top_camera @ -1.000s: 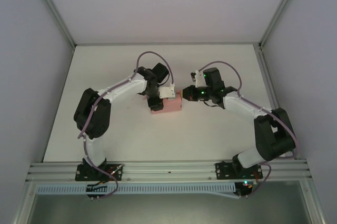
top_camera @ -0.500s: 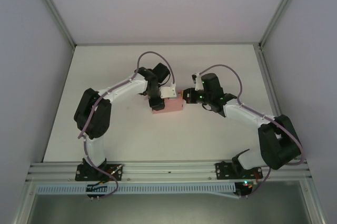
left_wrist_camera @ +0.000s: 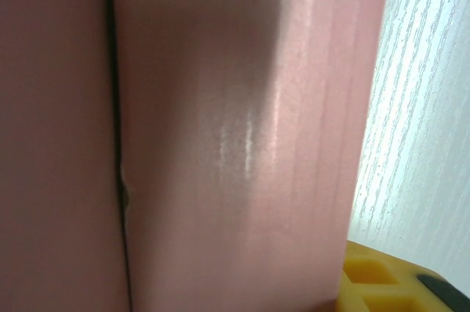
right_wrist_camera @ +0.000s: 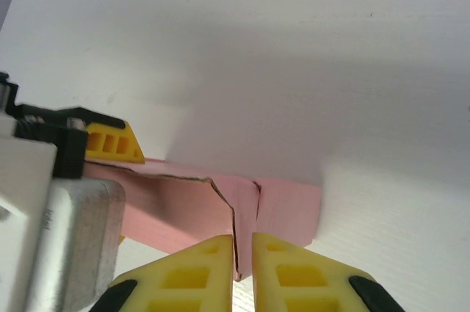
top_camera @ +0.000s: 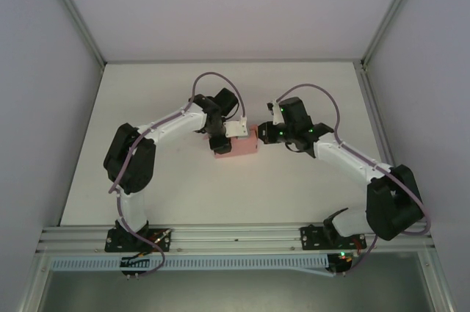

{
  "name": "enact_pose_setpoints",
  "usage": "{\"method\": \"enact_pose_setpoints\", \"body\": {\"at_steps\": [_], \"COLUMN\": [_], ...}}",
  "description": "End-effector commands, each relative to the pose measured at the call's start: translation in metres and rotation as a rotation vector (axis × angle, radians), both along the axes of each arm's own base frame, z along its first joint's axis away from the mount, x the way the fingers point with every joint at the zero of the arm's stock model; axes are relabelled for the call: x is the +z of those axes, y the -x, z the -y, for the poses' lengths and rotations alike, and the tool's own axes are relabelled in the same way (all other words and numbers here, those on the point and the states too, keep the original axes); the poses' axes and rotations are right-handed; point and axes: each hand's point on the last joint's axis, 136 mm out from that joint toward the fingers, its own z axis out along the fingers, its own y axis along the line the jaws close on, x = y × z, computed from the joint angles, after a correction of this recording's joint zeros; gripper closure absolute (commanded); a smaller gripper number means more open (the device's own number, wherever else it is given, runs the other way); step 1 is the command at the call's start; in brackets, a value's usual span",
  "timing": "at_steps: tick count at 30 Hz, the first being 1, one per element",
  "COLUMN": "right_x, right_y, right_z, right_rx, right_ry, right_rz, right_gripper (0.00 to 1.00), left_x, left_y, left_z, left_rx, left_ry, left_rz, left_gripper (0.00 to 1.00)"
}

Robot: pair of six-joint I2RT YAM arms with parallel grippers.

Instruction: Assemble paper box

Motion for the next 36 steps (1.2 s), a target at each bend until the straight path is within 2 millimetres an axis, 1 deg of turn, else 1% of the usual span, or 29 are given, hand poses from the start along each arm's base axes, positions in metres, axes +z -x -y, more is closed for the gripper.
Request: {"method": "enact_pose_setpoints", "body": {"at_steps": [1, 2, 4, 6, 8, 9, 10, 14, 17, 18, 19, 20, 21, 23, 27, 29, 31, 32, 33, 36], "right_x": [0.010, 0.012, 0.008, 0.007, 0.004, 0.004, 0.002, 0.002, -0.001, -0.001, -0.001, 0.000, 0.001, 0.009, 0.027, 0.028, 0.027, 0.026, 0.025, 0.012], "right_y": [-0.006, -0.008, -0.007, -0.004, -0.002, -0.003, -0.004, -0.006, -0.007, -0.008, -0.008, -0.008, -0.008, -0.004, 0.001, 0.005, 0.006, 0.007, 0.007, 0.006], "right_z": [0.006, 0.005, 0.005, 0.000, -0.002, -0.002, -0.002, -0.009, -0.012, -0.013, -0.014, -0.014, -0.014, -0.020, -0.035, -0.039, -0.042, -0.045, -0.046, -0.039], "right_rx": [-0.006, -0.005, 0.002, 0.033, 0.051, 0.049, 0.050, 0.073, 0.082, 0.084, 0.085, 0.074, 0.070, 0.082, 0.059, 0.034, 0.005, 0.006, 0.004, -0.003], "right_ry": [0.061, 0.066, 0.078, 0.066, 0.063, 0.067, 0.072, 0.057, 0.056, 0.057, 0.054, 0.049, 0.042, 0.004, -0.140, -0.215, -0.288, -0.317, -0.325, -0.279], "right_rz": [0.031, 0.036, 0.020, 0.002, -0.014, -0.012, -0.014, -0.026, -0.047, -0.052, -0.058, -0.062, -0.070, -0.098, -0.203, -0.303, -0.391, -0.407, -0.410, -0.385], "right_gripper": [0.83, 0.80, 0.76, 0.70, 0.69, 0.70, 0.72, 0.73, 0.77, 0.81, 0.88, 0.93, 0.95, 0.99, 1.00, 1.00, 1.00, 1.00, 1.00, 1.00], "left_x": [-0.008, -0.009, -0.008, -0.008, -0.008, -0.008, -0.008, -0.008, -0.009, -0.009, -0.009, -0.008, -0.008, -0.008, -0.008, -0.009, -0.009, -0.008, -0.008, -0.007], "left_y": [0.006, 0.006, 0.006, 0.006, 0.005, 0.005, 0.005, 0.005, 0.005, 0.005, 0.005, 0.004, 0.002, 0.001, -0.001, -0.001, -0.001, -0.002, -0.001, -0.003], "left_z": [-0.002, -0.002, -0.002, -0.002, -0.003, -0.002, -0.002, -0.002, -0.002, -0.003, -0.003, -0.003, -0.003, -0.003, -0.004, -0.004, -0.003, -0.003, -0.003, -0.001], "left_rx": [-0.013, -0.012, -0.012, -0.010, -0.009, -0.010, -0.011, -0.009, -0.009, -0.010, -0.008, -0.007, -0.001, 0.002, 0.010, 0.011, 0.011, 0.013, 0.011, 0.015], "left_ry": [-0.019, -0.021, -0.022, -0.025, -0.026, -0.025, -0.025, -0.027, -0.028, -0.030, -0.031, -0.031, -0.032, -0.035, -0.041, -0.044, -0.043, -0.042, -0.040, -0.032], "left_rz": [-0.020, -0.021, -0.018, -0.016, -0.013, -0.013, -0.012, -0.011, -0.011, -0.011, -0.009, -0.005, 0.000, 0.008, 0.015, 0.014, 0.016, 0.018, 0.017, 0.022], "left_gripper": [0.59, 0.59, 0.59, 0.59, 0.59, 0.59, 0.59, 0.59, 0.59, 0.59, 0.59, 0.59, 0.59, 0.59, 0.59, 0.59, 0.59, 0.59, 0.59, 0.59]}}
